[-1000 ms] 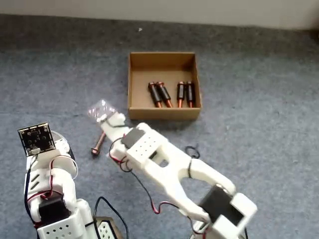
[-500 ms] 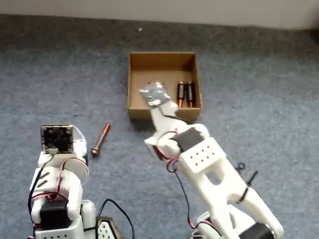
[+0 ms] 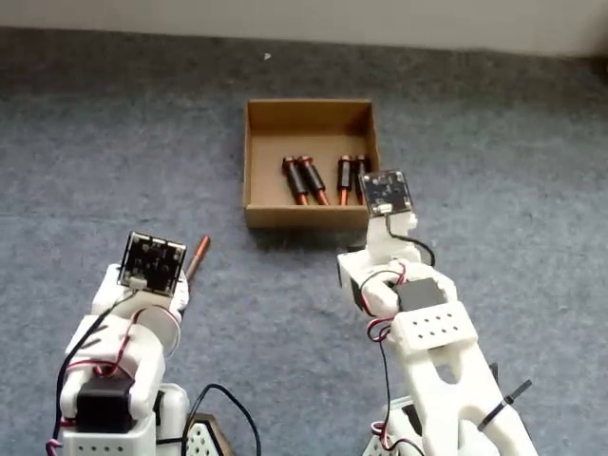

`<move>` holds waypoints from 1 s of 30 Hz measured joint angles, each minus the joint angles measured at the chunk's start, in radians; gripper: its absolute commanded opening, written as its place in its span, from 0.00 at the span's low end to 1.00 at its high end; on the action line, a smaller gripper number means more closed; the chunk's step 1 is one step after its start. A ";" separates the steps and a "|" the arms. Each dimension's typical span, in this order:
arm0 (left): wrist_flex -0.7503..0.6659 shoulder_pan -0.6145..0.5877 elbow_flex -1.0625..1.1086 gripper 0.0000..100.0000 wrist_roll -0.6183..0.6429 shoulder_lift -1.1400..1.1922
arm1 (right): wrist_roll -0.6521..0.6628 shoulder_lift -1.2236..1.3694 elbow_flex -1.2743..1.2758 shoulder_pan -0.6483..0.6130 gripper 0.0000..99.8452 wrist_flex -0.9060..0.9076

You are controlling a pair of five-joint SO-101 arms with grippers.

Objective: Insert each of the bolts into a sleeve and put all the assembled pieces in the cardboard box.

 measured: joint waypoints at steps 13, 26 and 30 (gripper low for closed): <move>0.000 0.041 -0.345 0.15 -0.101 0.715 | 0.000 -0.003 0.000 0.006 0.01 -0.002; 0.066 -0.021 -0.623 0.16 -0.161 1.339 | 0.000 -0.003 0.000 0.005 0.01 -0.002; 0.068 -0.023 -0.710 0.16 -0.161 1.514 | 0.000 -0.003 0.000 0.005 0.01 -0.002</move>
